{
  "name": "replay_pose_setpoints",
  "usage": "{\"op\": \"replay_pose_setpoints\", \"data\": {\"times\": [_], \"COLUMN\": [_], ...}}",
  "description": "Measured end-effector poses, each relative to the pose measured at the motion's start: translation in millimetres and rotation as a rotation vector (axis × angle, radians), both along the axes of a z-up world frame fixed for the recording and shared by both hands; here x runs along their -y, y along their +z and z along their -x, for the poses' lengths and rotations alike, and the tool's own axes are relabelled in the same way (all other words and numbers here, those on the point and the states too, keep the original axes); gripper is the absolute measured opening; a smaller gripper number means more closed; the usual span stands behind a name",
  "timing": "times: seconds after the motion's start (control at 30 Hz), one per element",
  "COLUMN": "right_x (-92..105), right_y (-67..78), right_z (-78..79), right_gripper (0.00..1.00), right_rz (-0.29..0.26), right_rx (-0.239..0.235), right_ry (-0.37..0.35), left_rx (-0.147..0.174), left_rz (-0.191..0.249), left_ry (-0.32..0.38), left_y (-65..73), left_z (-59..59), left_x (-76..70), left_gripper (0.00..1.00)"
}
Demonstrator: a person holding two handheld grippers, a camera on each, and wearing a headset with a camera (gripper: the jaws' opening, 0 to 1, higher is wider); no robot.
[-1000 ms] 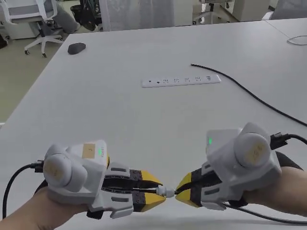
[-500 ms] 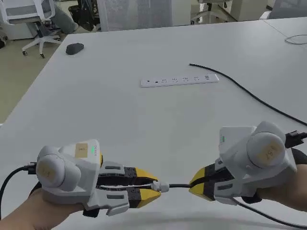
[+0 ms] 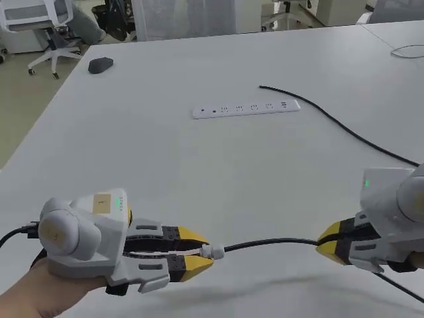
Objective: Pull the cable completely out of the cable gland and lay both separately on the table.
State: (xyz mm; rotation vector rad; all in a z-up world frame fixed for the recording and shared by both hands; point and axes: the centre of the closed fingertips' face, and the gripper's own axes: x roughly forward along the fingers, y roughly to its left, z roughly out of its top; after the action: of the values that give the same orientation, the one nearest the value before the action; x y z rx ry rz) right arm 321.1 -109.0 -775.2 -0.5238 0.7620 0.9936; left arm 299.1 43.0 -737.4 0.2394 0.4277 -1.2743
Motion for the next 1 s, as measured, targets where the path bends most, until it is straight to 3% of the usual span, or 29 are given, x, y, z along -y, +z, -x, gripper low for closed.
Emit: {"op": "replay_pose_setpoints", "data": {"times": [0.23,0.47,0.53,0.67,0.77,0.83,0.87,0.93,1.0], "right_x": [28.9,44.3,45.2,42.1,32.1,23.0,13.7,-0.9,-25.0], "right_y": [-5.0,-15.3,-19.0,-19.9,-12.6,-4.8,2.0,10.2,24.5], "right_z": [-9.5,-11.0,-8.7,-11.0,-13.4,-14.3,-16.6,-14.7,-13.8], "right_gripper": [0.0,0.0,0.0,0.02,0.15,0.11,0.14,0.15,0.17], "right_rz": [-0.004,0.038,0.041,0.059,0.023,-0.003,-0.032,-0.077,-0.147], "right_rx": [-0.017,-0.018,-0.042,-0.017,-0.02,-0.024,-0.006,-0.023,-0.01], "right_ry": [-0.104,-0.123,-0.132,-0.121,-0.111,-0.106,-0.092,-0.073,-0.035], "left_rx": [-0.001,0.002,0.0,0.0,0.001,-0.002,-0.002,-0.007,-0.007], "left_rz": [0.0,-0.009,-0.011,-0.015,-0.014,-0.02,-0.014,-0.009,-0.015], "left_ry": [0.012,0.019,0.02,0.026,0.028,0.026,0.026,0.029,0.026], "left_y": [1.1,-0.1,-0.6,-1.7,-1.9,-2.9,-1.9,-1.8,-2.7], "left_z": [-2.2,-3.7,-3.7,-4.7,-5.3,-4.7,-4.5,-4.5,-3.9], "left_x": [-3.7,-7.3,-8.4,-9.2,-9.1,-9.5,-9.1,-9.8,-9.6], "left_gripper": [0.15,0.15,0.15,0.15,0.15,0.15,0.15,0.15,0.15]}}
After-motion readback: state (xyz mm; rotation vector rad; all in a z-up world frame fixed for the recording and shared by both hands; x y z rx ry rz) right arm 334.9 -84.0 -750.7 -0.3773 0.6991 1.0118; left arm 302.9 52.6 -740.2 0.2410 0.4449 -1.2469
